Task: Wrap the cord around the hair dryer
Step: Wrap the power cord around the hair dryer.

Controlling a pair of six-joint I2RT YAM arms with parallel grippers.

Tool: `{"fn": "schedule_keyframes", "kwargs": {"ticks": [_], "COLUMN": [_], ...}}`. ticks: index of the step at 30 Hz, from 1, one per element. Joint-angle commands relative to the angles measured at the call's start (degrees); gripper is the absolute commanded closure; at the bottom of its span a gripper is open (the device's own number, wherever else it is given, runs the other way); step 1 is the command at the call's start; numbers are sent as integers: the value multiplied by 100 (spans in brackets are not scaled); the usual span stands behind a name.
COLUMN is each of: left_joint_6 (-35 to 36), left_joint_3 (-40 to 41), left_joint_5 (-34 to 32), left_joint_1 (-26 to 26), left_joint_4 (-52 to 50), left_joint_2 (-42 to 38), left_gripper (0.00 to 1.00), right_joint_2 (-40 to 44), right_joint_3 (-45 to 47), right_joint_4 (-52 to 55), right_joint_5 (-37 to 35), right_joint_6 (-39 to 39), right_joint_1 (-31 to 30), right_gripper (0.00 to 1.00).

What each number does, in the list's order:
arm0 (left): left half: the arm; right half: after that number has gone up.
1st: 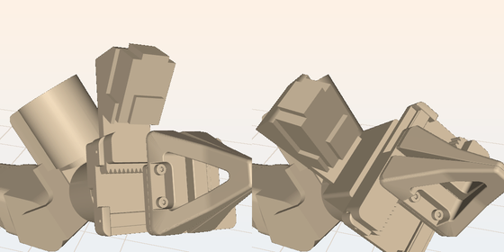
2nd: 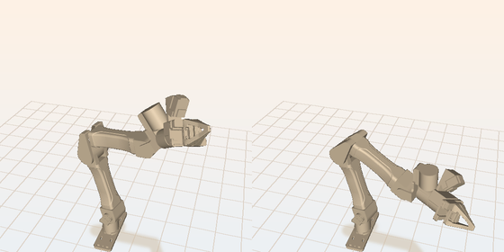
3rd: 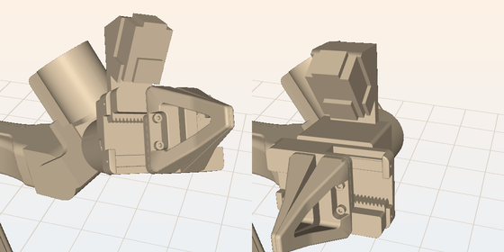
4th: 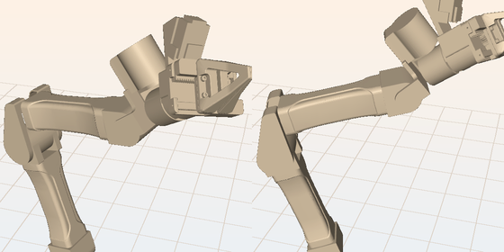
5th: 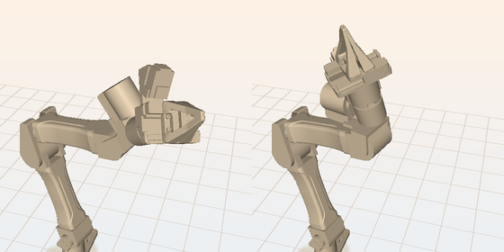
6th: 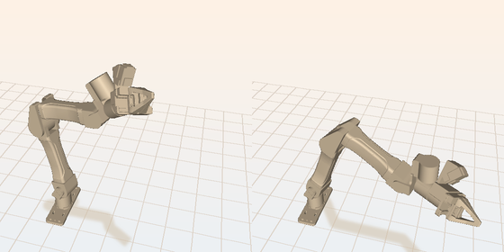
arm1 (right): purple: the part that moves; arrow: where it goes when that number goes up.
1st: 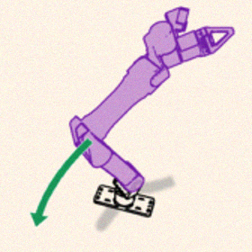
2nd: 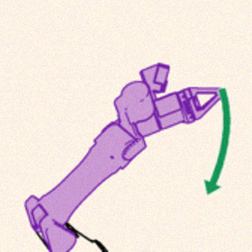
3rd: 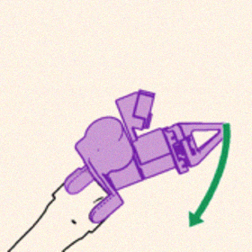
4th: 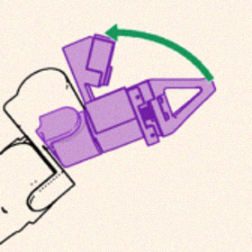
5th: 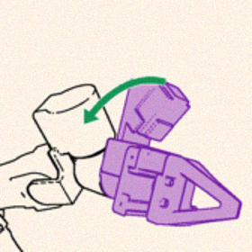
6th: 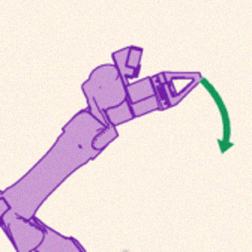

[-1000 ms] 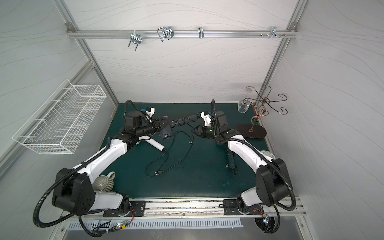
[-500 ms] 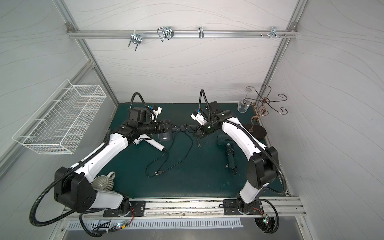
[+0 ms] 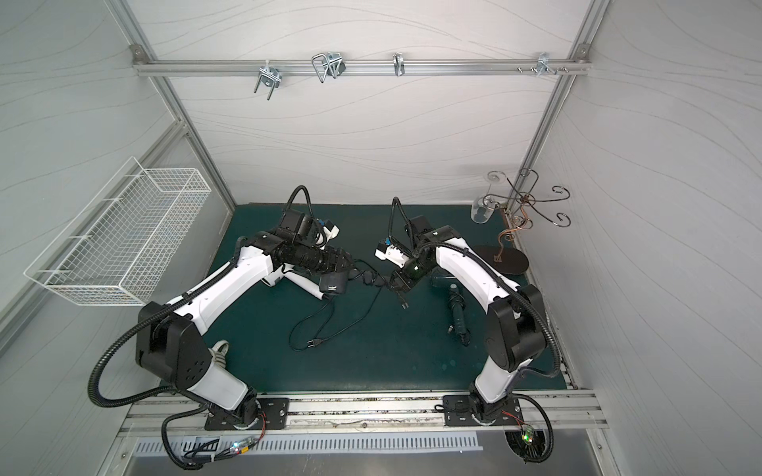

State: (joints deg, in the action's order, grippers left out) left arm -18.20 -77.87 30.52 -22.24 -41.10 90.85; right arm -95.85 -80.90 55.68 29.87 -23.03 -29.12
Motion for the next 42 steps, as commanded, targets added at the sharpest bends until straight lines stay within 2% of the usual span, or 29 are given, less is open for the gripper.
{"fn": "schedule_keyframes", "kwargs": {"ticks": [1,10,20,31,42], "left_joint_6": [184,349,436,628,659], "left_joint_3": [-47,-83,-88,-165,-203], "left_joint_5": [-218,296,659,1335,1567], "left_joint_1": [28,-74,-192,-281,-316], "left_joint_4": [-700,-933,-1032,-1209,-1238], "left_joint_2": [99,257,323,336,337], "left_gripper": [100,100,100,100,100], "right_joint_2": [9,-195,-295,-423,-569], "right_joint_3": [-22,-79,160,216,69], "right_joint_4": [121,-175,-367,-486,-418], "right_joint_5": [-45,-880,-1229,-1403,-1449], "right_joint_6": [-548,-976,-1203,-1222,-1268], "right_joint_1": [-16,-307,-382,-383,-401], "right_gripper": [100,100,100,91,83]}}
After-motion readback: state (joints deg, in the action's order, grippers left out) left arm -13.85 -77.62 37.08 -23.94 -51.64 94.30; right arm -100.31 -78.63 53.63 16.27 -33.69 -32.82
